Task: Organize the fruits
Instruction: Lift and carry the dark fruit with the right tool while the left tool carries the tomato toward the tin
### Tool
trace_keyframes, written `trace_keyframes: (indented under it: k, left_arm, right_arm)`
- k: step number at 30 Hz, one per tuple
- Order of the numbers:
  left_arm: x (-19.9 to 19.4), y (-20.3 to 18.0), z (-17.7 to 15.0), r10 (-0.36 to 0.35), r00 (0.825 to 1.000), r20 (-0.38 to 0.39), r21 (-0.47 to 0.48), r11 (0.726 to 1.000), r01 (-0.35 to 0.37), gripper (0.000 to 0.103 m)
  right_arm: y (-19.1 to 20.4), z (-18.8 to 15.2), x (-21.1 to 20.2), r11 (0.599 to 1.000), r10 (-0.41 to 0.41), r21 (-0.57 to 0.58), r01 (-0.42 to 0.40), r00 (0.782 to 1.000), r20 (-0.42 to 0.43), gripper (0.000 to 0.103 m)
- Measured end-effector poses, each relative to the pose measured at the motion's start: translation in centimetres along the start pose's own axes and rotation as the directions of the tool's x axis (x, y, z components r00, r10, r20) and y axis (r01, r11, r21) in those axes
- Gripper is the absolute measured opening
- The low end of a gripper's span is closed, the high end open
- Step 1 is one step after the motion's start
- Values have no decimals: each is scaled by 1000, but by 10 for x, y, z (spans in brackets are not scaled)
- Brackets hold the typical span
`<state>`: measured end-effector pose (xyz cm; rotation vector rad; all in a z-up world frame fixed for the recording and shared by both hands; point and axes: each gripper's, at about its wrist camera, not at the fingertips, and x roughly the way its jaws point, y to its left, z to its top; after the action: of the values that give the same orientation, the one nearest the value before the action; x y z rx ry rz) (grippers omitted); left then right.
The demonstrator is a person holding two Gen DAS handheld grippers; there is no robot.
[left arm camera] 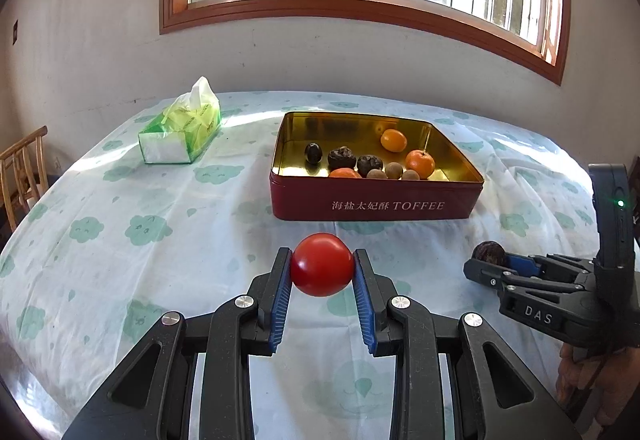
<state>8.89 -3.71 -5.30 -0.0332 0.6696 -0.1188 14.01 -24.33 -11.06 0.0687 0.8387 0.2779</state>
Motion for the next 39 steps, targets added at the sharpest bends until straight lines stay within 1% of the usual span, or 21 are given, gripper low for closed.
trace_keyframes:
  k: [4, 9, 15, 22, 25, 32, 39]
  left_arm:
    - [-4, 2, -2, -3, 1000, 2, -1, 1000, 3, 31]
    - [-13, 2, -1, -10, 1000, 14, -5, 1000, 10, 31]
    - [-40, -5, 2, -19, 998, 67, 15, 1000, 18, 31]
    - [-67, -13, 10, -28, 991, 129, 45, 999, 22, 31]
    - [-71, -13, 14, -20, 988, 152, 45, 999, 13, 31]
    - [-72, -8, 21, -20, 985, 170, 40, 999, 14, 31]
    - [-65, -8, 28, -18, 985, 169, 45, 999, 11, 31]
  right_arm:
    - [17, -14, -21, 998, 62, -6, -62, 998, 28, 34]
    - [31, -18, -50, 996, 91, -24, -89, 993, 77, 34]
    - [52, -15, -93, 993, 103, -80, -91, 982, 161, 34]
    - [69, -12, -141, 988, 93, -142, -57, 960, 263, 34]
    - [69, -8, -150, 988, 88, -144, -47, 951, 295, 34]
    - [68, 1, -156, 989, 77, -143, -28, 934, 350, 34]
    - [67, 5, -148, 990, 88, -134, -43, 932, 353, 34]
